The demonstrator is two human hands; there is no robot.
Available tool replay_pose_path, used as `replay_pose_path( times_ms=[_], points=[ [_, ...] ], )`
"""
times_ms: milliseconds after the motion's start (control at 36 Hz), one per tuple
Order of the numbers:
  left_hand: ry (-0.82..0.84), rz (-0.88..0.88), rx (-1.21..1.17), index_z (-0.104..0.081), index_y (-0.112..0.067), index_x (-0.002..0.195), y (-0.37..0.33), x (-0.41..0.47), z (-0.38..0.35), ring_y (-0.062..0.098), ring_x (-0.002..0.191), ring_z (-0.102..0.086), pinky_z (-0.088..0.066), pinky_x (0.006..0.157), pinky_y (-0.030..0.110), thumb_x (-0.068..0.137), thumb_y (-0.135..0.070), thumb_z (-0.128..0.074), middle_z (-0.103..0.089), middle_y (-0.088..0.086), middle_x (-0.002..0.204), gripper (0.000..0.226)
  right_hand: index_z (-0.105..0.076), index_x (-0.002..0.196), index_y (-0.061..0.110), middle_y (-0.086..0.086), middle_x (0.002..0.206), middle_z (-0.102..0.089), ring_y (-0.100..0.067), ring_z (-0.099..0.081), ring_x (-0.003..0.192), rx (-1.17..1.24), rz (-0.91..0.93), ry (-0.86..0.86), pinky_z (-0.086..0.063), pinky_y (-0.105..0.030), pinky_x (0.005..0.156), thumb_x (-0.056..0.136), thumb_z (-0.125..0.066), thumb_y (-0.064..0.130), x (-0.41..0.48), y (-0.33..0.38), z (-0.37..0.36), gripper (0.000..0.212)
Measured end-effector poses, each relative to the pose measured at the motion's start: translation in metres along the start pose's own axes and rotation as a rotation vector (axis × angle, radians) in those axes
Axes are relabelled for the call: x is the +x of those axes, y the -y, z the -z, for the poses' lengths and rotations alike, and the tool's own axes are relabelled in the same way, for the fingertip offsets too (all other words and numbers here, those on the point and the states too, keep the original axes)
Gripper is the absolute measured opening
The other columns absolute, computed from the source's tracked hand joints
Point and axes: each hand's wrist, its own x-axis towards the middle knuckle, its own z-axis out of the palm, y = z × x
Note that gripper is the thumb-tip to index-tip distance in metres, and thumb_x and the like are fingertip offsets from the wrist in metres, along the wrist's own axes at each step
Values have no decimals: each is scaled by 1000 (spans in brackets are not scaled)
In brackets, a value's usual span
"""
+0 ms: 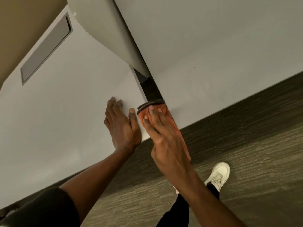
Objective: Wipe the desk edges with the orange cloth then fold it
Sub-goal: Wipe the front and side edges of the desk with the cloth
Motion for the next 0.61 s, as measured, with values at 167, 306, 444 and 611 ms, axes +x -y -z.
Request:
replay_pose_path(
  times_ms=[167, 306, 444, 611],
  points=[
    [8, 12, 9, -42, -13, 156, -4, -1, 0, 27, 163, -27, -24, 132, 53, 111, -42, -41, -32, 8, 174, 54, -44, 158, 21, -5, 171, -33, -33, -48, 147, 284, -61, 89, -44, -44, 117, 95, -60, -8, 95, -17, 16, 71],
    [20, 19, 11, -43, -12, 155, -7, -2, 4, 28, 163, -27, -23, 132, 53, 113, -37, -46, -32, 9, 174, 49, -51, 154, 26, -11, 147, -62, -31, -67, 118, 463, -163, 90, -58, -38, 95, 101, -49, -4, 132, -21, 22, 61],
    [23, 23, 1, -44, -11, 155, -9, -2, 6, 28, 163, -27, -24, 131, 54, 113, -34, -47, -33, 10, 174, 48, -44, 157, 31, -7, 154, -56, -28, -65, 121, 616, -270, 106, -57, -47, 106, 102, -45, -3, 106, -25, 24, 65],
    [24, 18, -7, -44, -9, 155, -8, -2, 6, 29, 163, -28, -25, 130, 55, 113, -34, -47, -33, 11, 173, 49, -41, 155, 43, 7, 159, -50, -16, -67, 119, 651, -330, 77, -59, -37, 103, 101, -54, -3, 18, -20, 21, 72]
  ],
)
